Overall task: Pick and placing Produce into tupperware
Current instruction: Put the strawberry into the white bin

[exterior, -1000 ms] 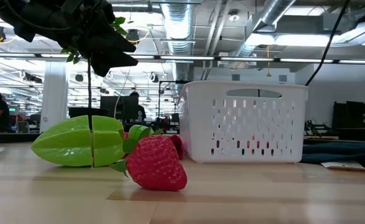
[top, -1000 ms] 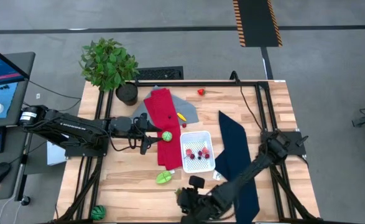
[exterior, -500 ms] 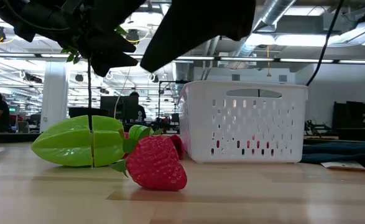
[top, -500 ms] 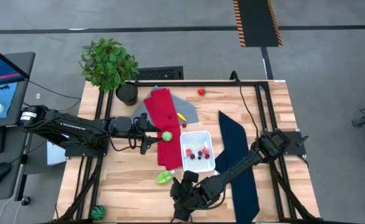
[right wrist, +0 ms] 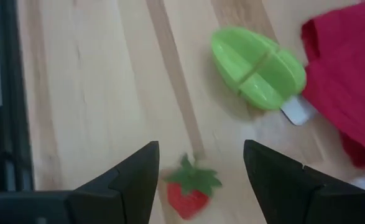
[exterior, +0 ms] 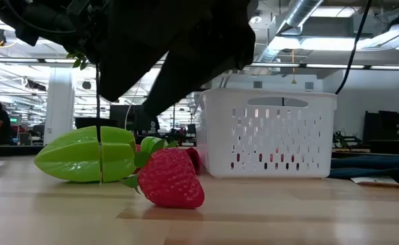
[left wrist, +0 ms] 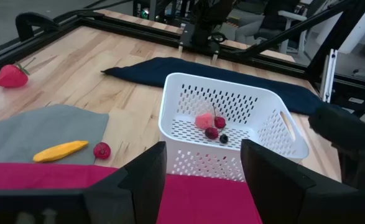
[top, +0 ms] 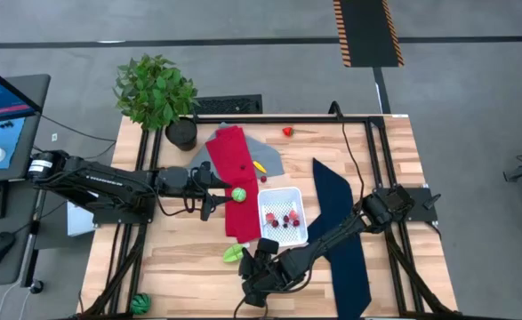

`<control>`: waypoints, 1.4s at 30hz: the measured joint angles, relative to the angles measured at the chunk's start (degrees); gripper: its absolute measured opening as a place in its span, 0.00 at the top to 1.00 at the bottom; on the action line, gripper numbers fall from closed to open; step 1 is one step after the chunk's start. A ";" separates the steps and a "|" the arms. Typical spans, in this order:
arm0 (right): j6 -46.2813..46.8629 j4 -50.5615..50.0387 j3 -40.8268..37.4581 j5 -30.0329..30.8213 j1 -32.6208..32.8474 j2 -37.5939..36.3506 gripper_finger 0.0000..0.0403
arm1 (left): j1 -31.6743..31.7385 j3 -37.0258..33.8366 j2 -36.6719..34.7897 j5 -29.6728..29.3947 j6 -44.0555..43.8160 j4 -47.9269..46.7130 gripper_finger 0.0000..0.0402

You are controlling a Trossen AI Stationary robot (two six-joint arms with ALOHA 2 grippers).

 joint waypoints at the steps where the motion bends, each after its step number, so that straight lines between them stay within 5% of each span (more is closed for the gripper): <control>1: -0.01 -0.92 -0.10 -0.14 -0.02 0.17 0.37 | -0.01 0.00 0.00 0.00 0.00 -0.02 0.51; 17: -0.50 -1.00 -0.16 -0.19 -0.39 2.17 0.39 | 0.00 0.00 0.00 0.00 0.00 0.00 0.51; 22: -0.48 0.04 -0.15 -0.31 -0.39 2.17 0.53 | -0.02 0.00 0.00 0.00 -0.01 -0.02 0.51; 30: -0.46 0.48 -0.15 -1.94 -0.37 2.14 0.95 | -0.02 0.00 0.00 0.00 0.00 0.00 0.51; 42: 0.75 0.23 1.12 -2.79 -0.15 2.23 0.97 | 0.00 0.00 0.00 0.00 0.04 0.00 0.51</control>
